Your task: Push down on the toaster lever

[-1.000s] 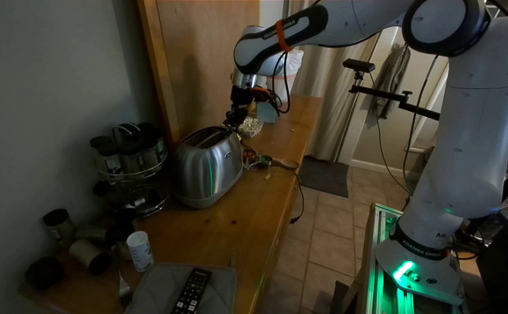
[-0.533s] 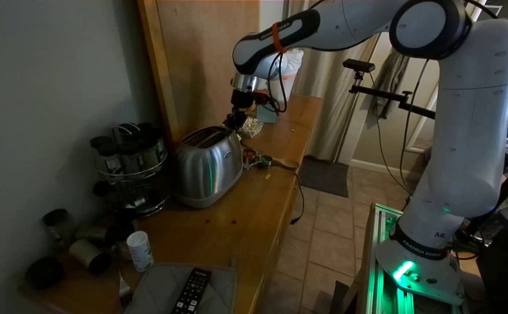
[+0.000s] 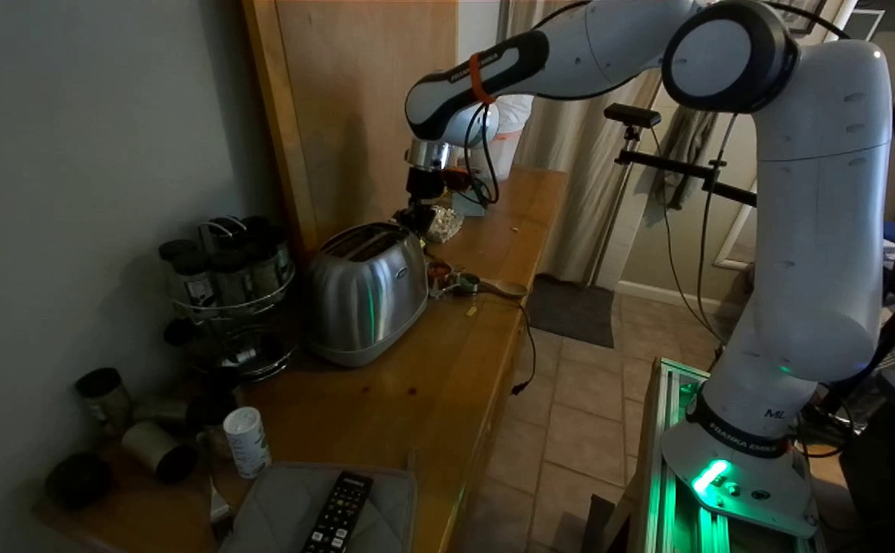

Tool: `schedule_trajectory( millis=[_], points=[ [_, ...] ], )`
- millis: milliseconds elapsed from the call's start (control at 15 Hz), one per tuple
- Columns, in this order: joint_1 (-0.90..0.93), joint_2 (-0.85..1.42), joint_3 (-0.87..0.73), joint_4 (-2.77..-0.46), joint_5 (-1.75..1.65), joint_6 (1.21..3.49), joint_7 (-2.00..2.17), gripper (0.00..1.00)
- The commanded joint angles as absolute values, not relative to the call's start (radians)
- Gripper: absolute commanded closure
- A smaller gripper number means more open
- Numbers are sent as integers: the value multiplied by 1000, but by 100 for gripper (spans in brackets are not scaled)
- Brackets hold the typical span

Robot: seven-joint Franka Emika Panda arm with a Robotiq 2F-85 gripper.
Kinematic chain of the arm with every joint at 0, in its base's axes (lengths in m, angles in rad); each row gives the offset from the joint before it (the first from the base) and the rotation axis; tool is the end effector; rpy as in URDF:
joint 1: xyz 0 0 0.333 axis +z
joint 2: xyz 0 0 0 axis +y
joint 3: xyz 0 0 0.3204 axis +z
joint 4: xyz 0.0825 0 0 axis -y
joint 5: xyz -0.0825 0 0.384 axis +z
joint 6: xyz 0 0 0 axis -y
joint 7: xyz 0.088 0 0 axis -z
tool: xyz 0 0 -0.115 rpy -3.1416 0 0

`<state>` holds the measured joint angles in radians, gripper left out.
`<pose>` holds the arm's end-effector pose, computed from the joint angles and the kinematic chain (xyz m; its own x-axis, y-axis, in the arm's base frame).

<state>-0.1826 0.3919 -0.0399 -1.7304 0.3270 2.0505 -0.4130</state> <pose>0.6389 -0.1221 0.3483 0.9994 0.0278 0.0216 0.0326 -0.9613 -0.2735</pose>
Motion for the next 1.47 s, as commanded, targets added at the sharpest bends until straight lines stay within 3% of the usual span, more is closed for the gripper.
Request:
schedule_trajectory(
  millis=[0,333,1400],
  points=[
    [-214,488,-32,-1668,318,2035,-430,100],
    [-241,534,-21,-1639,319,2031,-429,100],
    [-239,325,-26,-1628,372,1883,-343,100]
  ],
)
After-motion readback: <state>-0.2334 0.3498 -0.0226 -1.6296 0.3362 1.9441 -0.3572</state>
